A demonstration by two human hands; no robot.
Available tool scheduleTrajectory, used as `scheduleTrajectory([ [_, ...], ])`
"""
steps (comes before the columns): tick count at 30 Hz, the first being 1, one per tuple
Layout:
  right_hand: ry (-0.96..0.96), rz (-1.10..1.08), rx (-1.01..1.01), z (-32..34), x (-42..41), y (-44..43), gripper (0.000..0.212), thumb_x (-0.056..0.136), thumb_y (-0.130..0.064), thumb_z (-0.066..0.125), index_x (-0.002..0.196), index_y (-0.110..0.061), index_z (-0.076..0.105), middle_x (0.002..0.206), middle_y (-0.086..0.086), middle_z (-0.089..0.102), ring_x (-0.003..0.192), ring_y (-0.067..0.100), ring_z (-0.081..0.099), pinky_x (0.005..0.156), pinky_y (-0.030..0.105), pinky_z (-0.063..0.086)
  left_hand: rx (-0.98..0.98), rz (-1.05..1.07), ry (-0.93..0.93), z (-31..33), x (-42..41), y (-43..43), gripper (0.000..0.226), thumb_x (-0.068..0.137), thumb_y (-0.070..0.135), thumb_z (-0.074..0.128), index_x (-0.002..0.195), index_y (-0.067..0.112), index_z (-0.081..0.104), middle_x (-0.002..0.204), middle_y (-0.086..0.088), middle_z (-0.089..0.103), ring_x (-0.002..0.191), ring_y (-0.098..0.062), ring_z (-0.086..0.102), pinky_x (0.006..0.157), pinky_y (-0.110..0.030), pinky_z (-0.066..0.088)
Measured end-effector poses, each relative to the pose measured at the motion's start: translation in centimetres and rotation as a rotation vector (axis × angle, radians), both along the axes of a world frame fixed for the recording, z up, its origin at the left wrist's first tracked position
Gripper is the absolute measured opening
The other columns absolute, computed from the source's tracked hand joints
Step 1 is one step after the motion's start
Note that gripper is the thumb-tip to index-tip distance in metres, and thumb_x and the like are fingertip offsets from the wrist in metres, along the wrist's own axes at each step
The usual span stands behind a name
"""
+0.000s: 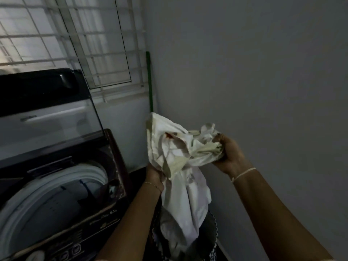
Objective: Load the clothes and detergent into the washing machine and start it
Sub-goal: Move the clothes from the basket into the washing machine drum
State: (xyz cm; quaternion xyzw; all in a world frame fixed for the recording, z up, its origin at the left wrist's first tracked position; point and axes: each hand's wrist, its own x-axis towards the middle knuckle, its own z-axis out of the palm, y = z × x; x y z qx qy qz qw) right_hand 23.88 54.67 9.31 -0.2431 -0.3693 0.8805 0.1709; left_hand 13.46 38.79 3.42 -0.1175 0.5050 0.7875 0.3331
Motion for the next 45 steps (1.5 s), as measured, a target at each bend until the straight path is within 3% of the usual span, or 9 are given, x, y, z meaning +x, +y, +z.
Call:
scheduleTrajectory([
  [6, -0.422, -0.231, 0.536, -4.3, 1.1, -0.1, 0.011, 0.079, -0.003, 0.068, 0.089, -0.007, 0.067, 0.079, 0.009, 0.062, 0.062, 0.014, 0.053, 0.047, 0.018, 0.043, 0.077, -0.073, 0.043, 3.3, -1.1, 0.4, 0.042, 0.102, 0.033, 0.026, 0.116, 0.009, 0.058, 0.092, -0.009, 0.063, 0.083, -0.025, 0.057, 0.073, -0.034, 0.05],
  [10, -0.428, -0.45, 0.724, -5.0, 0.3, -1.2, 0.05, 0.079, -0.017, 0.07, 0.125, -0.005, 0.054, 0.119, 0.015, 0.06, 0.099, 0.026, 0.062, 0.084, 0.037, 0.055, -0.058, -0.01, 0.169, 4.0, -3.2, 1.9, 0.03, 0.098, 0.021, 0.045, 0.114, 0.001, 0.06, 0.115, -0.016, 0.059, 0.097, -0.03, 0.057, 0.088, -0.038, 0.048],
  [15, -0.108, -0.837, 1.255, -0.2, 0.3, -4.8, 0.057, 0.084, -0.02, 0.038, 0.14, -0.009, 0.036, 0.146, 0.009, 0.032, 0.135, 0.021, 0.032, 0.113, 0.044, 0.029, -0.162, 0.126, 0.348, 4.7, -3.0, 1.9, 0.039, 0.073, 0.018, 0.057, 0.108, 0.003, 0.063, 0.106, -0.016, 0.064, 0.095, -0.03, 0.062, 0.089, -0.043, 0.05],
  [21, -0.094, -0.432, 2.179, 3.0, -0.8, -7.4, 0.069, 0.082, -0.052, 0.044, 0.143, -0.021, 0.04, 0.159, 0.004, 0.018, 0.148, 0.024, 0.011, 0.117, 0.048, 0.011, -0.163, 0.056, 0.369, 4.4, -2.9, 2.8, 0.051, 0.067, 0.018, 0.059, 0.114, -0.001, 0.061, 0.11, -0.018, 0.064, 0.095, -0.028, 0.063, 0.091, -0.045, 0.052],
  [26, -0.493, 0.066, 1.751, -2.3, -1.7, -5.0, 0.111, 0.064, -0.078, 0.061, 0.151, -0.036, 0.005, 0.161, -0.006, -0.003, 0.148, 0.022, -0.004, 0.117, 0.056, 0.008, -0.122, 0.107, 0.389, 5.8, -1.8, 2.6, 0.045, 0.067, 0.015, 0.049, 0.108, 0.002, 0.062, 0.105, -0.014, 0.067, 0.093, -0.03, 0.066, 0.085, -0.043, 0.056],
  [33, -0.481, 0.041, 1.538, -6.4, -1.0, -4.1, 0.153, 0.035, -0.086, 0.068, 0.15, -0.026, -0.013, 0.159, -0.006, -0.014, 0.146, 0.019, -0.021, 0.117, 0.049, -0.008, -0.126, 0.06, 0.299, 5.5, -2.4, 3.1, 0.057, 0.062, 0.021, 0.046, 0.114, 0.006, 0.065, 0.1, -0.01, 0.069, 0.09, -0.027, 0.066, 0.083, -0.041, 0.056],
  [37, -0.398, -0.005, 1.455, -7.6, -0.5, -3.9, 0.134, 0.034, -0.08, 0.075, 0.142, -0.028, 0.015, 0.147, -0.006, 0.017, 0.142, 0.017, 0.013, 0.119, 0.044, 0.017, -0.051, -0.073, 0.19, 8.1, -1.4, 3.2, 0.032, 0.096, 0.024, 0.039, 0.109, 0.005, 0.062, 0.08, -0.005, 0.069, 0.083, -0.024, 0.057, 0.061, -0.024, 0.05],
  [41, -0.25, -0.099, 1.198, -7.1, -1.1, -3.8, 0.112, 0.046, -0.047, 0.092, 0.132, -0.033, 0.022, 0.135, -0.006, 0.041, 0.127, 0.009, 0.044, 0.108, 0.036, 0.041, -0.033, -0.166, 0.123, 8.8, -1.6, 4.0, 0.044, 0.102, 0.025, 0.029, 0.136, 0.001, 0.045, 0.139, -0.016, 0.049, 0.129, -0.033, 0.047, 0.094, -0.038, 0.043],
  [45, -0.117, -0.207, 1.042, -5.8, -2.2, -3.3, 0.083, 0.072, -0.01, 0.081, 0.14, -0.019, 0.034, 0.131, -0.008, 0.054, 0.116, -0.004, 0.053, 0.1, 0.021, 0.045, 0.106, -0.211, 0.126, 9.7, -1.8, 4.6, 0.045, 0.103, 0.021, 0.027, 0.14, -0.003, 0.038, 0.146, -0.018, 0.041, 0.134, -0.029, 0.042, 0.103, -0.029, 0.039],
])
